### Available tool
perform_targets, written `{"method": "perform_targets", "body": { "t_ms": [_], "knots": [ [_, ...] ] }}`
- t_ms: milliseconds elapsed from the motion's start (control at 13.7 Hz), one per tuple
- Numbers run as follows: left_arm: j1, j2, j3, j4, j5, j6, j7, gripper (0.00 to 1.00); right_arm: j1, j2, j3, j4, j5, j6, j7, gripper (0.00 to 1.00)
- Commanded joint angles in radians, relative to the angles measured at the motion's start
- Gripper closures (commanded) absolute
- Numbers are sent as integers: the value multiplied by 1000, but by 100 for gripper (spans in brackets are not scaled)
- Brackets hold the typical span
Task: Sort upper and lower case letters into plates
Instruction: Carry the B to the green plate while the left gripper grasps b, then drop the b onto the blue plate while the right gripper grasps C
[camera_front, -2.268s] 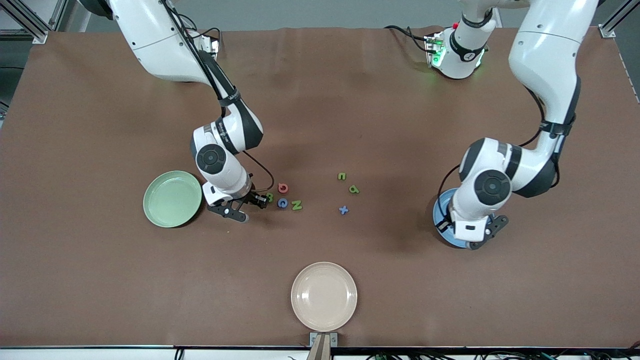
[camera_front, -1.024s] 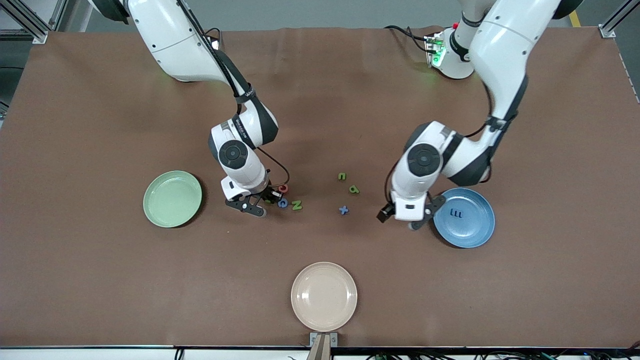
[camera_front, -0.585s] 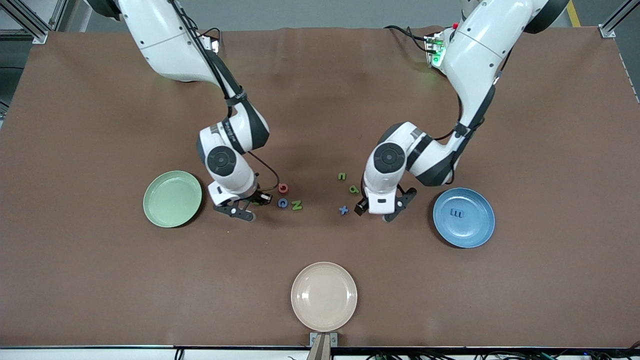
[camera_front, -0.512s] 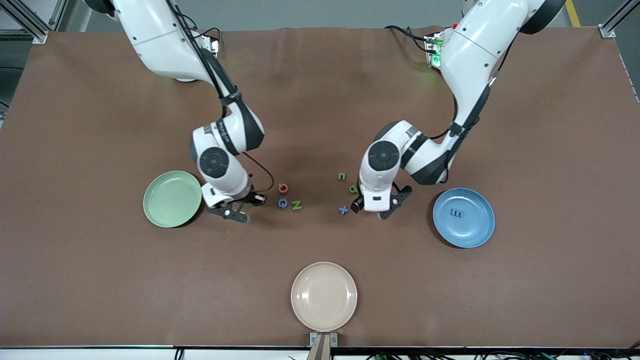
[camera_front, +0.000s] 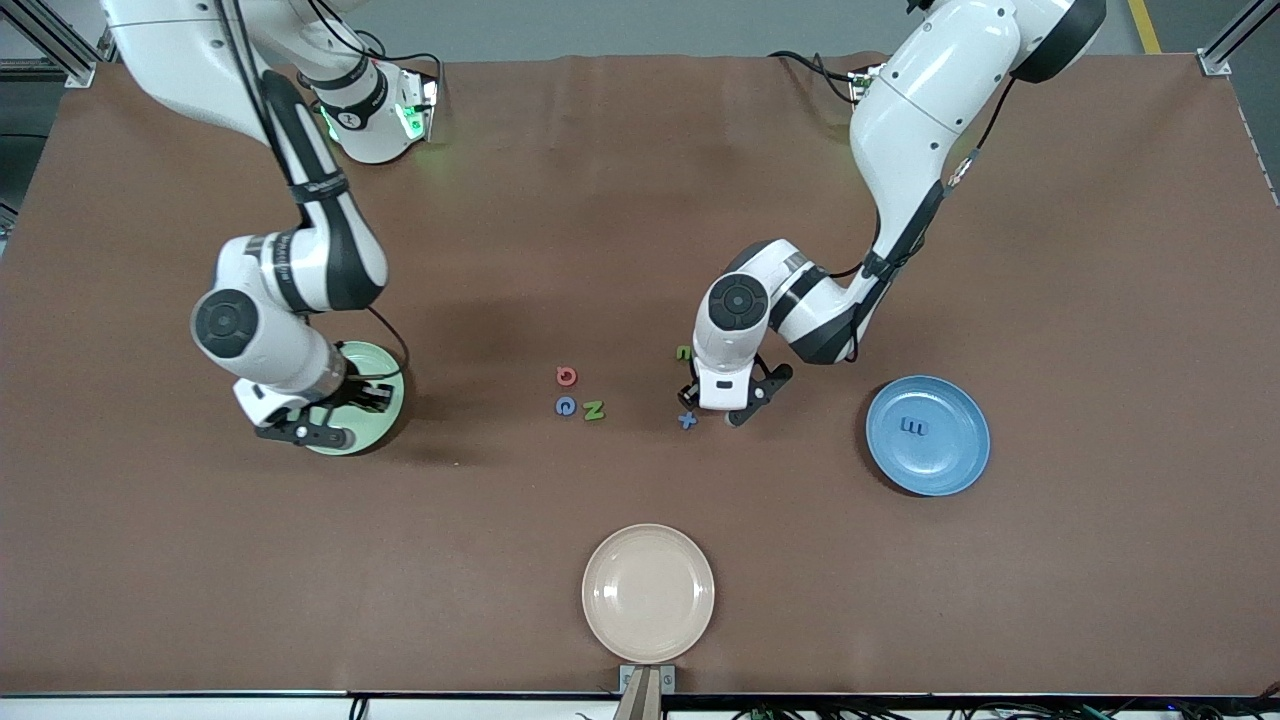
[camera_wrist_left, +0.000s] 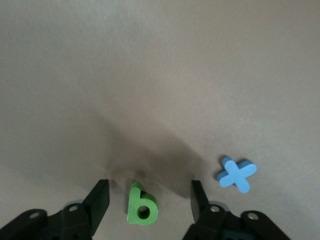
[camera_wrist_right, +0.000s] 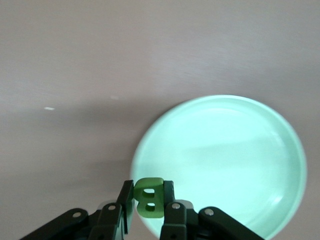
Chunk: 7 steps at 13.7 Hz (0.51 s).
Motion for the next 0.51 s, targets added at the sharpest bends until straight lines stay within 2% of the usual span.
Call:
{"method": "perform_targets", "body": {
  "t_ms": [0,220,293,439],
  "knots": [
    [-13,-11,3,-22,14,17,-47,55,-53,-45,19,-150,-9,126,-76,100],
    [-18,-12,3,-32,17,17,-48,91,-65,-34,19,-198,-8,178,-111,100],
    [-17,-15,3,-32,19,17,-48,100,-64,-34,21,-210,-6,178,-113,99],
    [0,-41,7,-27,25,14,-35,100,-62,-34,21,-223,-6,173,-114,98]
  ]
}}
